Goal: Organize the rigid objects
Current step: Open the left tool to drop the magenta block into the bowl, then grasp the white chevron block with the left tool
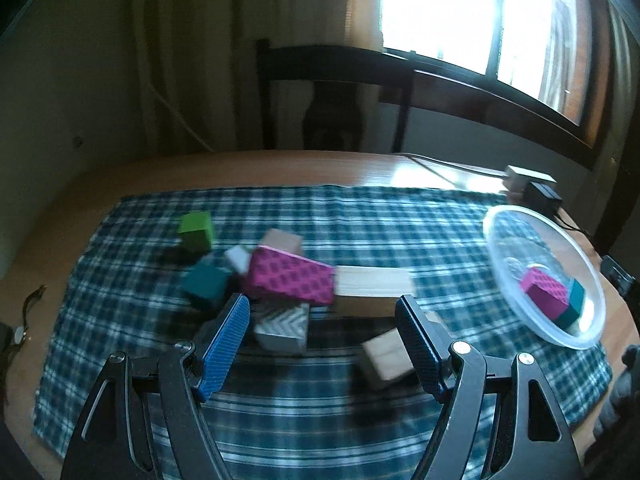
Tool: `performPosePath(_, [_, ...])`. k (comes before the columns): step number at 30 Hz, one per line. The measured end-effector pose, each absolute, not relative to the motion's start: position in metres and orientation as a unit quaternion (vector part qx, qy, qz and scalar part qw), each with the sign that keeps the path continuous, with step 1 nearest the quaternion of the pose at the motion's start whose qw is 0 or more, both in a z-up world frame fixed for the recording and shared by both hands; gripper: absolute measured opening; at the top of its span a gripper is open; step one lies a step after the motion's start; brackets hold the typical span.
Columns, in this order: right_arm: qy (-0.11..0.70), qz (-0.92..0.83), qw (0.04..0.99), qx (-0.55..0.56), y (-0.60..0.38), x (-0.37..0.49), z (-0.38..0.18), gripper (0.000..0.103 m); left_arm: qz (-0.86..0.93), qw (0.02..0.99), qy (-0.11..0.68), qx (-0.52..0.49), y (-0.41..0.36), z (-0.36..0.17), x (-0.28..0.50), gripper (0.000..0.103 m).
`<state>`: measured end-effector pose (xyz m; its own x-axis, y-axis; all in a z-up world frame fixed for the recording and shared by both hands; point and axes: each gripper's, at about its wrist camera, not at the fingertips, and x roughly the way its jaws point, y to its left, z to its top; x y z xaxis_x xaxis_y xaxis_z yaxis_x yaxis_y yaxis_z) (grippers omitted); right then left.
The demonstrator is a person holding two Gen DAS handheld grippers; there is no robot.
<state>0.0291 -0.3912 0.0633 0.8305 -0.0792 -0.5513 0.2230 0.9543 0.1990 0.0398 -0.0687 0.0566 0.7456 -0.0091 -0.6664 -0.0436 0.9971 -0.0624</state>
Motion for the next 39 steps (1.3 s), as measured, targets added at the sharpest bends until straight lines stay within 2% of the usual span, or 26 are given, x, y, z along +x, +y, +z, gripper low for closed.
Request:
performPosePath(8, [0.278,-0.069,0.948,0.134,-0.381,0.026,0.065,0.077,0.032,0.931,0.361,-0.052,-0.045,0.05,0.042,0.076])
performPosePath(22, [0.281,0.009,0.955,0.097,-0.331,0.013,0.066,0.081,0.031,0.924,0.38,-0.015,-0.057,0.037,0.059,0.076])
performPosePath(39, [0.302,0.024,0.949,0.088,-0.322,0.017,0.058,0.081,0.027,0.909,0.412,-0.045,-0.042,0.016,0.07,0.075])
